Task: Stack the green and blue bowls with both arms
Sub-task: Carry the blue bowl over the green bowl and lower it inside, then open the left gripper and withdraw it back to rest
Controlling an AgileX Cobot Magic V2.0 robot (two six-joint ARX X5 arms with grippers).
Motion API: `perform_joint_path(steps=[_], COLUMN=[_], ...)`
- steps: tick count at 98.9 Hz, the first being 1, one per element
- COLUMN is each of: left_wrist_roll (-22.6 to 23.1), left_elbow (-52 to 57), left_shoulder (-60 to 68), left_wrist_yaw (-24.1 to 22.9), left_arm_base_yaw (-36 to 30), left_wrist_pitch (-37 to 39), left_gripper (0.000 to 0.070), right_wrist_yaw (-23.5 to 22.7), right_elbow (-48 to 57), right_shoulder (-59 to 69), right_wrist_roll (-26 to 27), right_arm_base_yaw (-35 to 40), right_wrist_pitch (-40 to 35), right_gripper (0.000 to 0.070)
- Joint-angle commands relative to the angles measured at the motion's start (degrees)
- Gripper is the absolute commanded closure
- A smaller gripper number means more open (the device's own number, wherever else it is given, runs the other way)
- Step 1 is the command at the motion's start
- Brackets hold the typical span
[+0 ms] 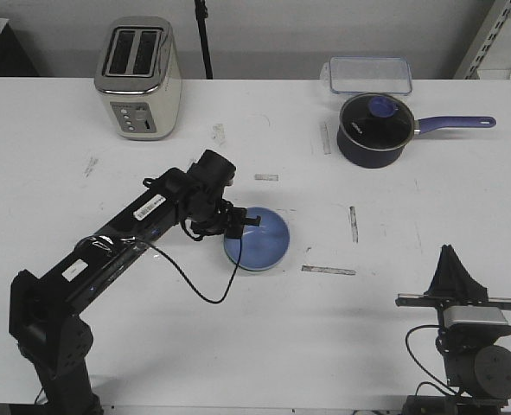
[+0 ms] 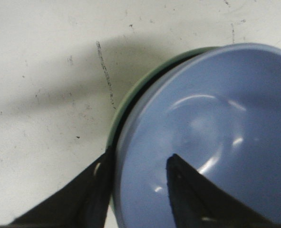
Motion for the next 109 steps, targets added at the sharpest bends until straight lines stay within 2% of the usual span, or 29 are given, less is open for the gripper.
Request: perform_joint_path(steps=[1,26,43,55,76,82,95,102,109], left_wrist_roll=[-0.1,-0.1,0.1,0.5,2.5,3.5,5.5,6.7,8.5], left_elbow=[1.4,1.4,-0.7,-6.1,-21.2,-26.5,-38.2,-43.1,-47.1], left_shoulder=[-0.1,-4.9,-9.6,-14.3,-25.3,-29.0,-37.1,-40.9,-44.0], left_wrist_yaw=[-0.1,-0.1,-0.1,-0.1,-0.1,-0.1,-0.1,-0.1,-0.2], left_arm_base_yaw=[-0.4,0.1,1.2,2.6,6.8,8.3,12.1,14.2,16.5], left_wrist_pitch=[0.2,1.0,5.3,12.4,29.4,35.1,47.6,51.0,52.5], left_gripper=[0.0369,0.0369,0.0371,0.0373,0.0387,0.043,0.0627,0.0672,0.0676], right_wrist_yaw=[0.0,0.0,0.0,0.0,0.0,0.0,0.0,0.0,0.0], right_elbow=[0.3,0.3,0.3,0.3,0.3,0.3,0.3,0.3,0.3], right_shoulder=[-0.2,-0.2,-0.2,-0.2,-0.2,-0.2,-0.2,-0.2,-0.2], right_wrist_roll=[0.6,0.6,0.6,0.6,0.6,0.6,0.6,0.6,0.6], right_arm_base_yaw=[0.0,0.0,0.0,0.0,0.0,0.0,0.0,0.0,0.0], right_wrist_pitch=[0.5,0.5,0.5,0.5,0.5,0.5,0.5,0.5,0.5], right_gripper=[0.0688,0.0687,0.0688,0.0688,0.0688,0.0688,0.0688,0.0688,0.0688])
